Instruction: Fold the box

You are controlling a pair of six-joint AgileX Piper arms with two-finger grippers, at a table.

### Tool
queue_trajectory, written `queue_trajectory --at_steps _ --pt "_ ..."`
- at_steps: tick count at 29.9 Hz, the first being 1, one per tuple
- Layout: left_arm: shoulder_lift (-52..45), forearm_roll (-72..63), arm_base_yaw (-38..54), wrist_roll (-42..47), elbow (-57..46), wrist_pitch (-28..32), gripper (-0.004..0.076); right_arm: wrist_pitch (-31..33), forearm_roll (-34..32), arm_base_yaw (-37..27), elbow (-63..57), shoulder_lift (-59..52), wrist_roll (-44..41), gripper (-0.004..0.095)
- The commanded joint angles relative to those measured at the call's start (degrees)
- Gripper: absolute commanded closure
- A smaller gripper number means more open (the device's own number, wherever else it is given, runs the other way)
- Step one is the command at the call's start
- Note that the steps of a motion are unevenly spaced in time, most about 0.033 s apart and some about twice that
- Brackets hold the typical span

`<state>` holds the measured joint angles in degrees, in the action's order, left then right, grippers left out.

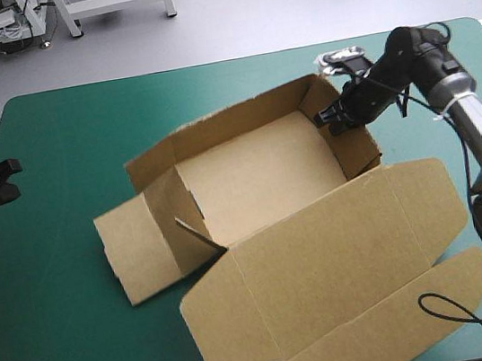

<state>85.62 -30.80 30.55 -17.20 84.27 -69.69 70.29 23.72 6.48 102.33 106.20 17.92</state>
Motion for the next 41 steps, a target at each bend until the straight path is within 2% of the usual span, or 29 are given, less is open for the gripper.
queue_trajectory --at_steps 1,5,8,14,21,28,32,41 --pt "-1.9 -7.9 4.0 -3.6 1.9 1.2 0.0720 1.2 11.0 -5.0 3.9 -6.6 -0.1 0.0926" --pt "-0.1 -15.4 6.5 -6.3 1.9 1.5 0.0720 1.2 21.1 -10.1 5.1 -10.2 0.5 0.0926" --pt "2.5 -25.9 6.8 -10.2 1.9 0.1 0.0720 1.2 28.4 -12.8 5.2 -12.8 2.4 0.0926" --pt "7.8 -50.1 6.3 -16.6 1.9 -4.6 0.0720 1.2 32.5 -13.9 5.3 -16.9 3.2 0.0926" --pt "7.7 -57.8 -2.1 -18.2 1.9 -4.6 0.0720 -0.8 36.6 -13.7 5.3 -17.7 3.2 0.0924" --pt "5.7 -64.9 -12.2 -20.5 3.0 -4.6 0.0720 -4.1 35.8 -12.9 5.2 -17.4 2.8 0.0922" --pt "4.8 -66.2 -16.5 -20.8 5.7 -4.6 0.0720 -7.1 29.9 -10.3 5.1 -17.2 1.3 0.0922" --pt "1.8 -64.9 -21.0 -20.1 10.0 -4.3 0.0721 -12.8 26.7 -8.0 5.1 -16.5 -0.5 0.0922"
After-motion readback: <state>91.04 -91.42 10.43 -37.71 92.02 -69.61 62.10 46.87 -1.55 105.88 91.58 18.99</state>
